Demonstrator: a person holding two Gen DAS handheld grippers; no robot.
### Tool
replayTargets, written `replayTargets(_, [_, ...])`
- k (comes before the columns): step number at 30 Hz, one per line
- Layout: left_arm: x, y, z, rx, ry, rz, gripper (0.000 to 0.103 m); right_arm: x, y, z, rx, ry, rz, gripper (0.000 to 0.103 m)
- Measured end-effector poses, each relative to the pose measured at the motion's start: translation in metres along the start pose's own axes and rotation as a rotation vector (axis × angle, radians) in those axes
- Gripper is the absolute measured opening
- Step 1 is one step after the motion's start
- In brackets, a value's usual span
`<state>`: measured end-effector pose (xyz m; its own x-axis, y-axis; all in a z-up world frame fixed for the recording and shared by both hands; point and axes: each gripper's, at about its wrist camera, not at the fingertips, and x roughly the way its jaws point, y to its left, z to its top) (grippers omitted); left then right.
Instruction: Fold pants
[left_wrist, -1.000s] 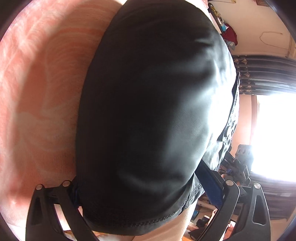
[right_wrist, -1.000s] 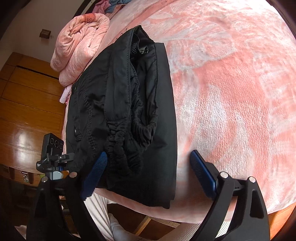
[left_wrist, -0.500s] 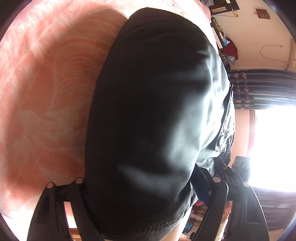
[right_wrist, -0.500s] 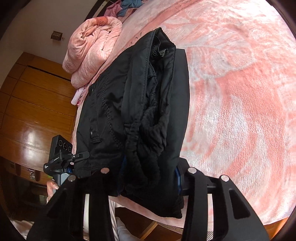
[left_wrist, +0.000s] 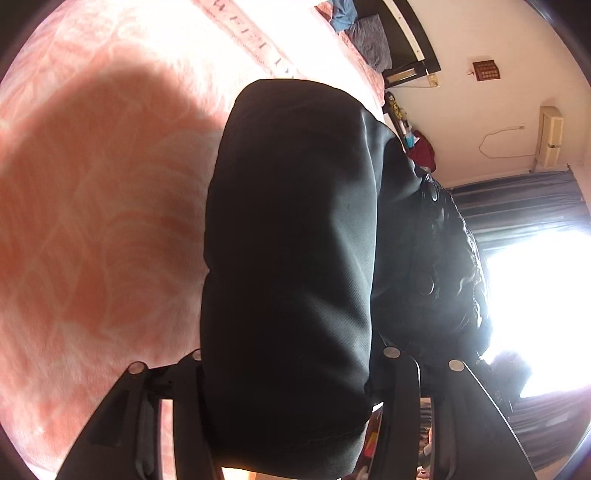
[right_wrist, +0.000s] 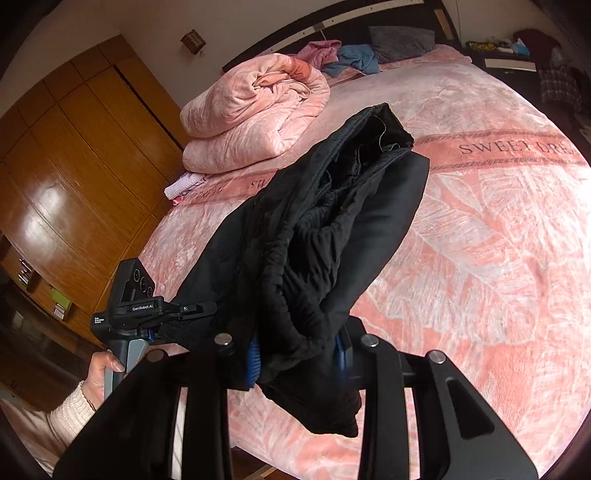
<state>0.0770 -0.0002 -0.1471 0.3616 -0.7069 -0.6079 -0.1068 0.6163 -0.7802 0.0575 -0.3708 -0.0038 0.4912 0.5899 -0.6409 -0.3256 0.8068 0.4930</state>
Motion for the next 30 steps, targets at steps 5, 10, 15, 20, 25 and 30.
replayTargets(5, [-0.002, 0.005, 0.039, 0.055, -0.068, 0.066, 0.049, 0.061, -0.028, 0.033, 0.068, 0.035, 0.045, 0.029])
replayTargets(10, [-0.001, 0.044, 0.06, 0.039, -0.039, 0.128, 0.054, 0.133, -0.062, 0.032, 0.127, 0.16, -0.049, 0.038])
replayTargets(15, [-0.011, 0.05, 0.056, 0.166, -0.043, 0.198, 0.074, 0.139, -0.074, 0.015, 0.142, 0.177, -0.088, 0.066])
replayTargets(20, [-0.017, 0.029, 0.053, 0.273, -0.089, 0.309, 0.091, 0.116, -0.08, -0.005, 0.162, 0.145, -0.119, 0.074])
replayTargets(25, [-0.042, -0.008, 0.038, 0.367, -0.199, 0.494, 0.098, 0.094, -0.056, -0.019, 0.102, 0.106, -0.259, 0.074])
replayTargets(30, [-0.048, -0.041, 0.011, 0.401, -0.266, 0.604, 0.099, 0.092, -0.021, -0.035, 0.031, 0.104, -0.425, 0.077])
